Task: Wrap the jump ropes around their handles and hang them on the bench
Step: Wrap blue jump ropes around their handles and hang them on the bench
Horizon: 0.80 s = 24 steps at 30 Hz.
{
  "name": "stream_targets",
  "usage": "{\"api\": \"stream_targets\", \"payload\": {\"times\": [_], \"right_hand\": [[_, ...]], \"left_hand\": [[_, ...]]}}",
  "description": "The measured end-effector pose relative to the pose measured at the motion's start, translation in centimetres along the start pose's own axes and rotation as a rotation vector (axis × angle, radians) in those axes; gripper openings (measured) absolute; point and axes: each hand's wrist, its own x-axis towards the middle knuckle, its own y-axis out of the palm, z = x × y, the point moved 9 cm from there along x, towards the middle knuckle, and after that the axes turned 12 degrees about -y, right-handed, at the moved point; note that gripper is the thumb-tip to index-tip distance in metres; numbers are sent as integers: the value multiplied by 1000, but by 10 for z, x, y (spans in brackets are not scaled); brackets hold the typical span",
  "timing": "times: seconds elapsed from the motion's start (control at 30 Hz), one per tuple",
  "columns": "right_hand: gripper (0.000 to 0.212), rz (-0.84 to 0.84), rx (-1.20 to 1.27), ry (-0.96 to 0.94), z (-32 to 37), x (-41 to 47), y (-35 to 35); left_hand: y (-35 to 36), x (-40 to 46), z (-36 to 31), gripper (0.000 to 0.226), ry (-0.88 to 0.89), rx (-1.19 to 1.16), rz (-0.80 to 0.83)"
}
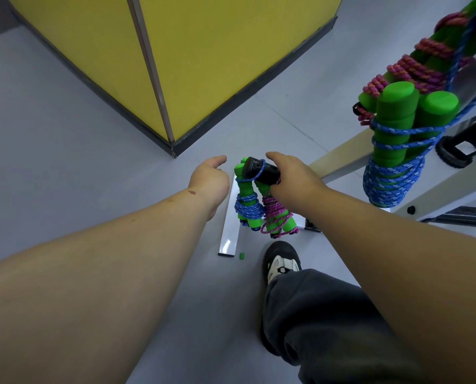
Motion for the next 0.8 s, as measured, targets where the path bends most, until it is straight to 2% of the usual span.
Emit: {"api": "stream_targets", "payload": {"times": [0.27,0.43,0.5,0.6,0.7,0.8], "right_hand": [[75,-40,10,4,-4,-2,0],[50,-83,12,-61,3,3,2],[46,-100,36,-64,6,9,6],[41,-110,-11,-44,5,18,10],[38,-100,-79,-39,-1,24,11],[38,-102,-108,-37,-8,22,8]], "left_hand": [[-8,4,4,71,16,34,-35],[14,11,4,70,39,48,66],[26,14,5,71,34,32,116],[41,21,8,58,42,-1,157],[50,31,11,48,68,-27,158],[55,32,11,47,92,-49,119]]}}
